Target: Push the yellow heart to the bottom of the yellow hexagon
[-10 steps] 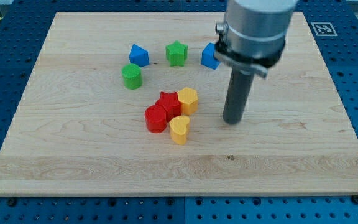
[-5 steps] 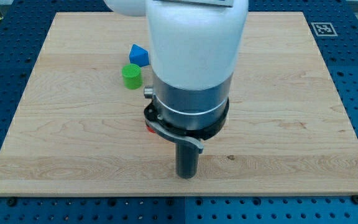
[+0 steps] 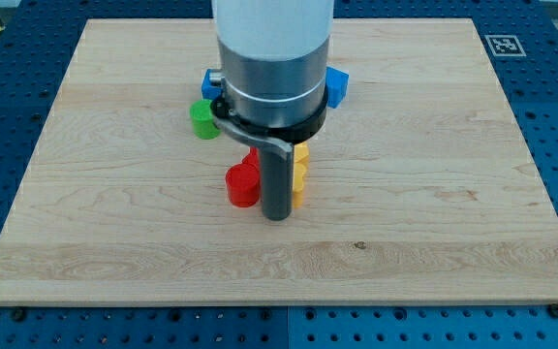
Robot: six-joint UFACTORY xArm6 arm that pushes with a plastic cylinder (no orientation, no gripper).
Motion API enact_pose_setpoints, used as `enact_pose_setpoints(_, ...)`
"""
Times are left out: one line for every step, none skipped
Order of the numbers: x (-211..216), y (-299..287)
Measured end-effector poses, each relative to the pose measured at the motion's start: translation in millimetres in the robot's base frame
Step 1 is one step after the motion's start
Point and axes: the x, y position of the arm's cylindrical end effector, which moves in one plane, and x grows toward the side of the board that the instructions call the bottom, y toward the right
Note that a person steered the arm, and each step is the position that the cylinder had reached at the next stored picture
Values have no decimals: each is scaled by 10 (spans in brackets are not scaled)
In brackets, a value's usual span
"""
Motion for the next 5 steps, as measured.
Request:
enact_pose_setpoints(-9, 16)
enact_pose_setpoints(92, 192)
enact_pose_setpoints(86, 590)
enact_pose_setpoints(-71, 908)
enact_pose_setpoints(-435, 953)
